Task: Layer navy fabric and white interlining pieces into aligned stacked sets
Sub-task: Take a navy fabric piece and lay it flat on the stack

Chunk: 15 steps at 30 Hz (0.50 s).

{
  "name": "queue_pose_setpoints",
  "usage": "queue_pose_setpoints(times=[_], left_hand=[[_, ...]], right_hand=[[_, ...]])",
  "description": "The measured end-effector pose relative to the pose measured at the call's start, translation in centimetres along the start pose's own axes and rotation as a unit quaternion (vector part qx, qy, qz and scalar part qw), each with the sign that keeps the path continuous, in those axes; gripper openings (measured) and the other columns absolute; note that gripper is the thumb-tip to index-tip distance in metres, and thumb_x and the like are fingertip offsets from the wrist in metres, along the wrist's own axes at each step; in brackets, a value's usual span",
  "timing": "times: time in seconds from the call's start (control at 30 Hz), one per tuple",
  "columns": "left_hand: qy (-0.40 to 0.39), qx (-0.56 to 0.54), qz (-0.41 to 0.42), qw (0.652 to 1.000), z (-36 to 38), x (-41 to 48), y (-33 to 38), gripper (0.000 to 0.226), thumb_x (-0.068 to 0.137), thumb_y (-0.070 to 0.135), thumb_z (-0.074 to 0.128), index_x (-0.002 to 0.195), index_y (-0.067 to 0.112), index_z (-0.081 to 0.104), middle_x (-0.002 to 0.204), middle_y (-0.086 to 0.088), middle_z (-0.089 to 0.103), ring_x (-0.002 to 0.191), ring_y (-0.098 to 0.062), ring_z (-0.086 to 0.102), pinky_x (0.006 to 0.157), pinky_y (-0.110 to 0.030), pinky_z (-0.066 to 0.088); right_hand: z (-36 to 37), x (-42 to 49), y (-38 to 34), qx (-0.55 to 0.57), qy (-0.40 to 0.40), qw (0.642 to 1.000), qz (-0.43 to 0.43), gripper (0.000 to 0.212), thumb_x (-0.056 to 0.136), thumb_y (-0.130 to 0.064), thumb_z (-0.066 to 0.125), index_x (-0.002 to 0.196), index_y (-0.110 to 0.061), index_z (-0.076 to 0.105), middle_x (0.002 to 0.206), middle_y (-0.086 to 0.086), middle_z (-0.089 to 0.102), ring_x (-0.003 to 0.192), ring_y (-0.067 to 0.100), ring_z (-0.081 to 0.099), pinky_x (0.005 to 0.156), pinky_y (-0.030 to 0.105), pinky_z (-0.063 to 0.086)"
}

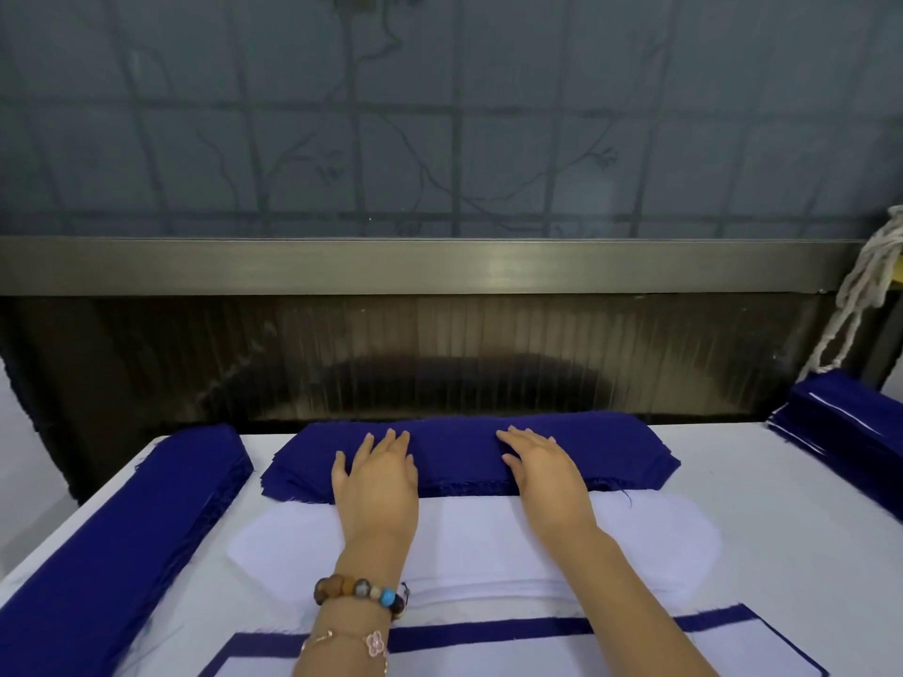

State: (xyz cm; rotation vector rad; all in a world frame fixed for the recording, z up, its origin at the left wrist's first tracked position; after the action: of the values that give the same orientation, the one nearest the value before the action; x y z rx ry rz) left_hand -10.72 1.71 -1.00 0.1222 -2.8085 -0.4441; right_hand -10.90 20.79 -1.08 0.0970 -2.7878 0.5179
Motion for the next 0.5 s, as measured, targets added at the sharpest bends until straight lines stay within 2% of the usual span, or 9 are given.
queue_pose_setpoints(times=[0.13,0.2,0.27,0.37,0.43,0.5], left_hand=[[0.015,-0.013,0.003,1.0,-0.7,-0.1,0.0,0.041,0.104,0.03,0.032,0.144,0.031,0.039,0.15,0.01,0.041,0.143,-0.011,0.028,0.118,-0.039,0.013],[0.023,-0.022,0.01,0.999,-1.2,-0.2,0.0,0.037,0.103,0.031,0.037,0.139,0.033,0.044,0.14,0.009,0.051,0.134,-0.012,0.038,0.116,-0.037,0.019],[0.028,-0.031,0.02,0.999,-1.6,-0.2,0.0,0.029,0.102,0.032,0.041,0.13,0.034,0.048,0.128,0.011,0.057,0.122,-0.013,0.046,0.111,-0.037,0.026],[0.027,-0.039,0.027,0.999,-2.0,-0.1,0.1,0.015,0.1,0.035,0.045,0.114,0.034,0.049,0.119,0.011,0.057,0.112,-0.013,0.048,0.104,-0.035,0.032],[0.022,-0.038,0.028,0.999,-2.0,-0.1,0.2,0.01,0.099,0.037,0.047,0.108,0.033,0.049,0.117,0.011,0.056,0.11,-0.014,0.047,0.101,-0.035,0.033],[0.012,-0.035,0.028,0.999,-2.0,0.0,0.2,0.008,0.098,0.039,0.047,0.104,0.034,0.05,0.119,0.01,0.054,0.113,-0.015,0.045,0.103,-0.038,0.03]], right_hand=[[-0.3,-0.1,0.0,0.009,0.02,1.0,0.003,0.041,0.104,-0.023,0.035,0.145,-0.023,0.039,0.151,-0.003,0.038,0.141,0.012,0.031,0.117,0.024,0.014],[-0.6,-0.3,-0.1,0.012,0.031,0.999,0.009,0.04,0.104,-0.023,0.037,0.143,-0.023,0.043,0.148,-0.002,0.042,0.138,0.014,0.036,0.116,0.025,0.018],[-0.9,-0.4,-0.2,0.022,0.043,0.999,0.019,0.037,0.102,-0.023,0.041,0.138,-0.022,0.049,0.14,-0.001,0.052,0.129,0.016,0.046,0.111,0.025,0.028],[-1.4,-0.6,-0.2,0.025,0.054,0.998,0.033,0.028,0.101,-0.025,0.044,0.126,-0.021,0.055,0.116,-0.002,0.065,0.104,0.015,0.059,0.087,0.024,0.046],[-1.7,-0.6,-0.1,0.014,0.057,0.998,0.039,0.022,0.101,-0.026,0.044,0.119,-0.021,0.056,0.103,-0.002,0.067,0.092,0.015,0.06,0.072,0.024,0.045],[-1.9,-0.5,0.0,0.004,0.064,0.997,0.042,0.018,0.101,-0.025,0.045,0.113,-0.021,0.057,0.096,-0.001,0.068,0.085,0.016,0.06,0.064,0.025,0.041]])
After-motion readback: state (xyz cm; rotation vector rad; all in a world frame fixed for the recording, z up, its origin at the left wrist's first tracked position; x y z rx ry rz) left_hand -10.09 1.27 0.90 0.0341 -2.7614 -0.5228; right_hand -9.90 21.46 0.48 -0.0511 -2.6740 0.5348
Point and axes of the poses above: each hand's wrist, its own x-axis towards the middle knuckle, its own z-axis out of the palm, y = z × x, the point moved 6 cm from there along x, towards the middle knuckle
